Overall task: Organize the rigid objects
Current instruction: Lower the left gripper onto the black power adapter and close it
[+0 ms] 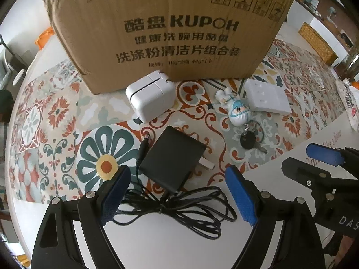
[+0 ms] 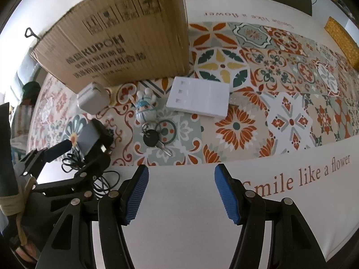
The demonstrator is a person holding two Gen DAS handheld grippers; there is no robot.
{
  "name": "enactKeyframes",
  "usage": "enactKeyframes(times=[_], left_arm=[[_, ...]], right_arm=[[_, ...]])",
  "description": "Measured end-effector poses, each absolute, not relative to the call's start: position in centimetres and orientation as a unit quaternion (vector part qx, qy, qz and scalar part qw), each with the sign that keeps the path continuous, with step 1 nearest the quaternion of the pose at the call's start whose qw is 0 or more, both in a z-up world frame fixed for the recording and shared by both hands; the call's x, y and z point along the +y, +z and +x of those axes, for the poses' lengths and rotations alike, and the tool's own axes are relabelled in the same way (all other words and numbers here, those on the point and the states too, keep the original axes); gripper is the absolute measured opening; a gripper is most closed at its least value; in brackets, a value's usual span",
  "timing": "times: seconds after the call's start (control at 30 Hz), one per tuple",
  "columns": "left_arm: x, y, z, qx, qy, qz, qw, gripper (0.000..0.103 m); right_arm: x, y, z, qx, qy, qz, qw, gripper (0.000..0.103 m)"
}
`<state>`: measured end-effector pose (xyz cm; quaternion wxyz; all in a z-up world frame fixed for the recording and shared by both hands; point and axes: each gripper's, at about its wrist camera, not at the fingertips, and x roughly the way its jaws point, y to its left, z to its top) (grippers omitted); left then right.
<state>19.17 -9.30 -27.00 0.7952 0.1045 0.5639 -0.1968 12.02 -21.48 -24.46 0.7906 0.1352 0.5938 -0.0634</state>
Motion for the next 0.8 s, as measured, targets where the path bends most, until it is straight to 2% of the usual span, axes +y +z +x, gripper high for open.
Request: enactKeyframes(times=[0.53, 0.6, 0.7, 0.8], left_arm=[[-10.1, -29.3, 19.5, 0.546, -0.195, 0.112, 0.807, 0.086], [-10.1, -29.3, 19.3, 0.539, -0.197, 0.114, 0.811, 0.083], [-10.0, -29.1, 19.3, 0.531, -0.196, 0.112, 0.817, 0.072], [-10.0, -28.9, 19.4, 0.529, -0.197, 0.111, 0.818, 0.071]], right_arm=[[-20.8, -25.8, 13.0, 0.609, -0.062, 0.117, 0.782, 0.061], [-20.8, -25.9, 13.0, 0.61, -0.063, 0.114, 0.782, 0.061], [-20.9, -26.0, 13.0, 0.611, -0.063, 0.114, 0.781, 0.061], [-21.0, -26.2, 12.9, 0.611, -0.062, 0.116, 0.78, 0.061]])
